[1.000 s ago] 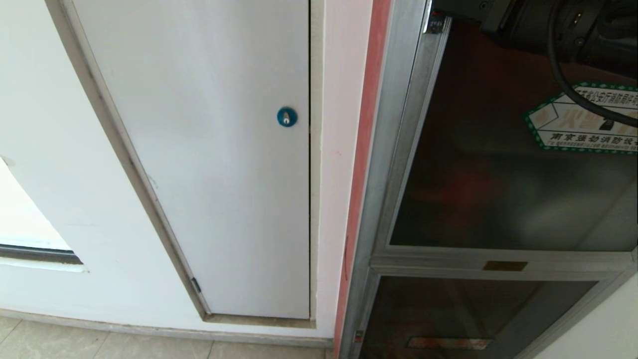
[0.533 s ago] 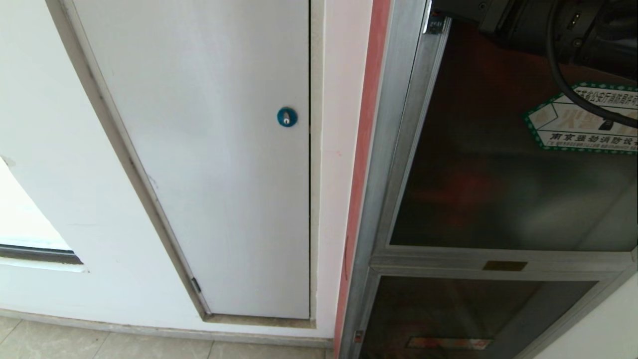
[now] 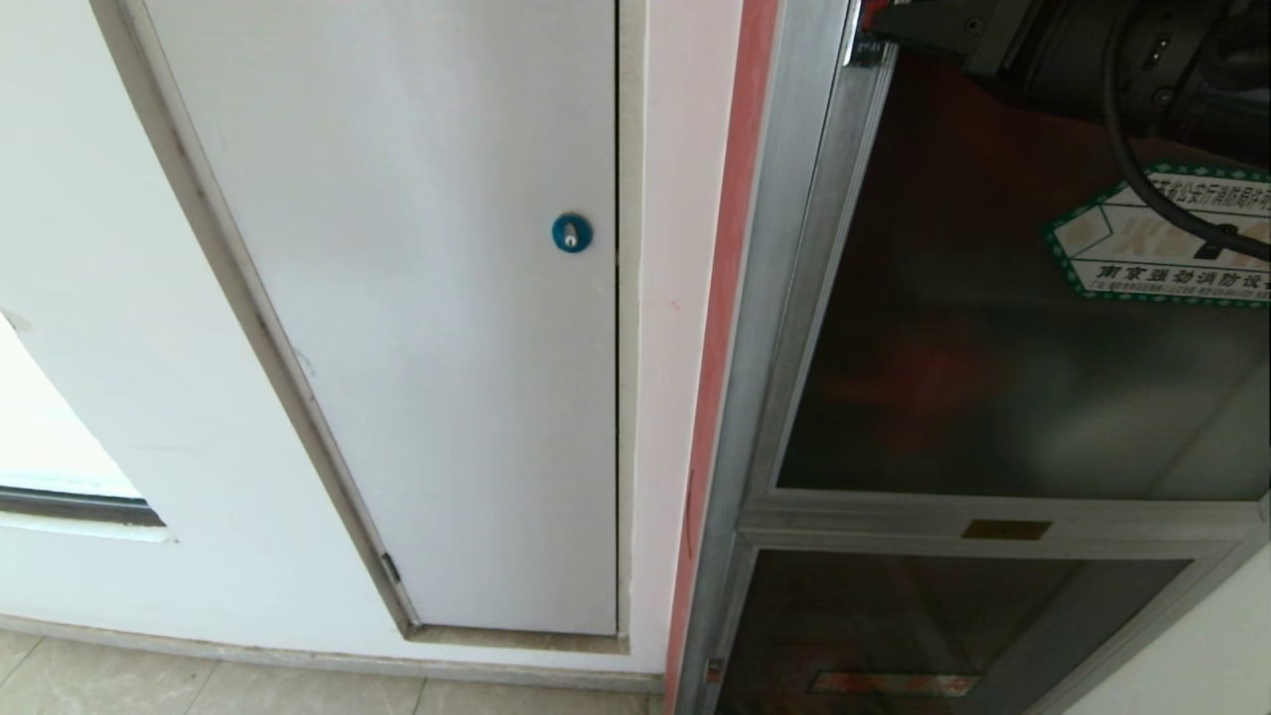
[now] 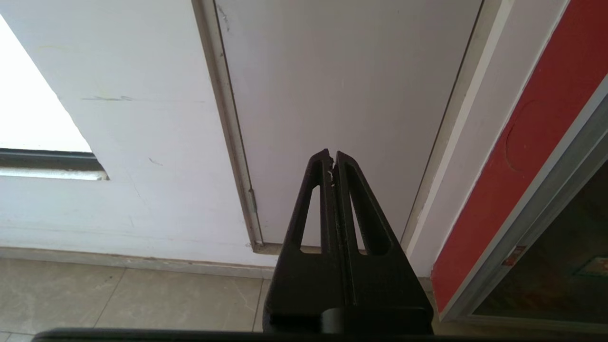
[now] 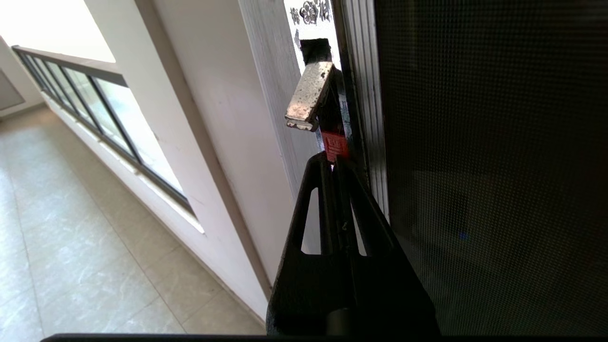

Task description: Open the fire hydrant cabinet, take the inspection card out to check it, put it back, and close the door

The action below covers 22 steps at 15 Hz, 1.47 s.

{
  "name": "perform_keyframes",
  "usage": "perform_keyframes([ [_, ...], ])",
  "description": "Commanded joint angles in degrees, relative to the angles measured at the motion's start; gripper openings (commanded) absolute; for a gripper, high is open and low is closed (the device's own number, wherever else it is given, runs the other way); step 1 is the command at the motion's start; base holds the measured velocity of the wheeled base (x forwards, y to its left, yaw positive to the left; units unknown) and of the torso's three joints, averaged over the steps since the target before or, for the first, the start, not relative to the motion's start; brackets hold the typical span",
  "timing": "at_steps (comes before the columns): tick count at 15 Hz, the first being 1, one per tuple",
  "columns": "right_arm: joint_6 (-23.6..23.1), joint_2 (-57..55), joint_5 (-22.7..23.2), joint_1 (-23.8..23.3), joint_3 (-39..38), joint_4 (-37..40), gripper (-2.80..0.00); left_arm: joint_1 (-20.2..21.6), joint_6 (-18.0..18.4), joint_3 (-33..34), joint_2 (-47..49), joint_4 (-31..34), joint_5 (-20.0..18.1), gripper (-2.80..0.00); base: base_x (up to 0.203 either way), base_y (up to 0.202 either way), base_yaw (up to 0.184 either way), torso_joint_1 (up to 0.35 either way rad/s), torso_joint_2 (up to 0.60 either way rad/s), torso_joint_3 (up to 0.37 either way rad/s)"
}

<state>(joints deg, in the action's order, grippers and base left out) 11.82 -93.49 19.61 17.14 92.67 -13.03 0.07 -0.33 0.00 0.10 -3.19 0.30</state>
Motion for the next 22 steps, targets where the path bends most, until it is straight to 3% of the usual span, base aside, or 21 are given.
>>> perform_keyframes([
  [1,0.04,0.33,0.25,0.0,0.05,-0.15,-2.8,0.01,-0.03,1.14,0.07,-0.06,0.05,-2.8,0.0,0.0,0.0,0.0,0.0,0.0],
  [13,2.73,6.09,0.19,2.2,-3.98,0.7,-2.8,0.01,-0.03,1.14,0.08,-0.06,0.05,-2.8,0.0,0.0,0.0,0.0,0.0,0.0],
  [15,2.9,8.31,-0.22,2.96,-4.39,4.53,-2.8,0.01,-0.03,1.14,0.08,-0.06,0.05,-2.8,0.0,0.0,0.0,0.0,0.0,0.0],
  [19,1.59,9.69,-12.73,8.88,-7.13,5.74,-2.8,0.01,-0.03,1.14,0.08,-0.06,0.05,-2.8,0.0,0.0,0.0,0.0,0.0,0.0],
  [22,-4.86,10.04,-20.44,13.23,-14.15,-1.3,-2.8,0.01,-0.03,1.14,0.08,-0.06,0.05,-2.8,0.0,0.0,0.0,0.0,0.0,0.0],
])
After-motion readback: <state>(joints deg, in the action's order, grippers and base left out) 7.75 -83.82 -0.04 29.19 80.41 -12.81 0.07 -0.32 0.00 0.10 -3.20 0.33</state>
